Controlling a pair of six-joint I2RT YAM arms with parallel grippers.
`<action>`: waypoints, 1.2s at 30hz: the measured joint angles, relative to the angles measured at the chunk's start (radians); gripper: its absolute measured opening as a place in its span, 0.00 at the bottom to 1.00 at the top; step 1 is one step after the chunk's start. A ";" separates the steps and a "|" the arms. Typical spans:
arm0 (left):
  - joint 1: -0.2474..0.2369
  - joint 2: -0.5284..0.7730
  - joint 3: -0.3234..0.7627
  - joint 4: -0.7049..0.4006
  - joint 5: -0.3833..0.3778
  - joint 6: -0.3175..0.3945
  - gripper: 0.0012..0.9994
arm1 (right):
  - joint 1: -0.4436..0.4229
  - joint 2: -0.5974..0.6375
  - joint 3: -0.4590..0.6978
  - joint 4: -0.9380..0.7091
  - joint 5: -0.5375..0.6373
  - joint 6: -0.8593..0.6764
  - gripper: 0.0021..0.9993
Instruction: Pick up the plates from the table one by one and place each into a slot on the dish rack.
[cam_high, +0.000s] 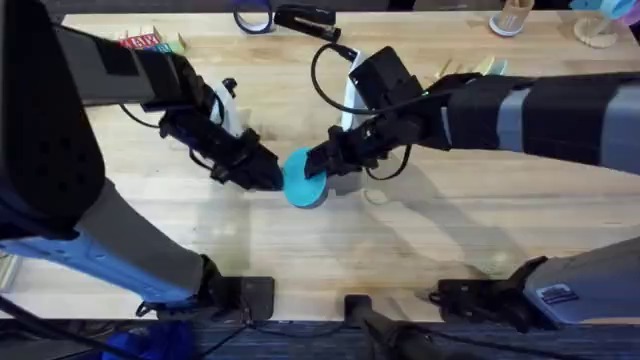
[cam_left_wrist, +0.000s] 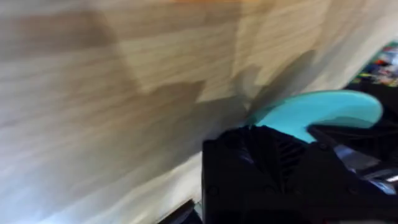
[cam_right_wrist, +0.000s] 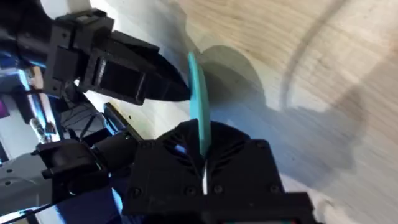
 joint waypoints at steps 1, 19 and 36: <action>0.000 -0.003 0.017 -0.009 -0.017 -0.007 0.04 | -0.004 0.000 0.000 0.000 0.000 0.000 0.03; 0.000 -0.218 0.488 -0.301 -0.338 -0.054 0.04 | -0.123 0.000 0.136 -0.121 0.008 -0.039 0.03; 0.000 -0.221 0.799 -0.398 -0.396 -0.054 0.99 | -0.268 0.000 0.782 -0.655 0.427 -0.229 0.03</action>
